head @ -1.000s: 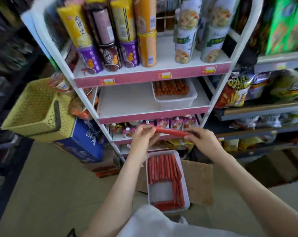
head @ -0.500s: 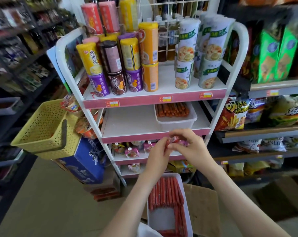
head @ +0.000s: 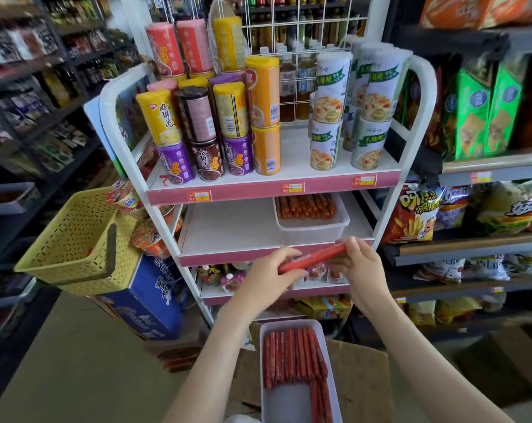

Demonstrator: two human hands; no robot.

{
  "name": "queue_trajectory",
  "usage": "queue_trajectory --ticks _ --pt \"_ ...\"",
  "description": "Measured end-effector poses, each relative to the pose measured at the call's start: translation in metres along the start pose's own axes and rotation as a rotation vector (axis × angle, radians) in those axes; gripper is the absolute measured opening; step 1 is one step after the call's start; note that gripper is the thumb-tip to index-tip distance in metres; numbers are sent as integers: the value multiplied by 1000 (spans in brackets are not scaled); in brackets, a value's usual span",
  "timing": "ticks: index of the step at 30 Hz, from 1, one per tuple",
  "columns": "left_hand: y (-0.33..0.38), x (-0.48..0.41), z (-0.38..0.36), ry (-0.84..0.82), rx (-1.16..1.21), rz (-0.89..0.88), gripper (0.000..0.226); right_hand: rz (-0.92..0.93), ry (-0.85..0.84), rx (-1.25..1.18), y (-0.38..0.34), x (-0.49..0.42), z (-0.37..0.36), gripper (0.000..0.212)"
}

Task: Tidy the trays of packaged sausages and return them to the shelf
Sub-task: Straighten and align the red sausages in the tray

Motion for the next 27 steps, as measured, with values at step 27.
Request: queue_trajectory --ticks 27 --pt "-31 18 -37 179 409 97 46 -116 -193 279 67 16 -23 15"
Point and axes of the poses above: each hand's wrist, its own x-axis away from the middle knuckle, its own z-axis out of the back of the hand, y = z × x, the point moved 9 cm from there along -x, towards the middle knuckle, and after that the axes turned 9 degrees about -z, right-handed, at the moved point
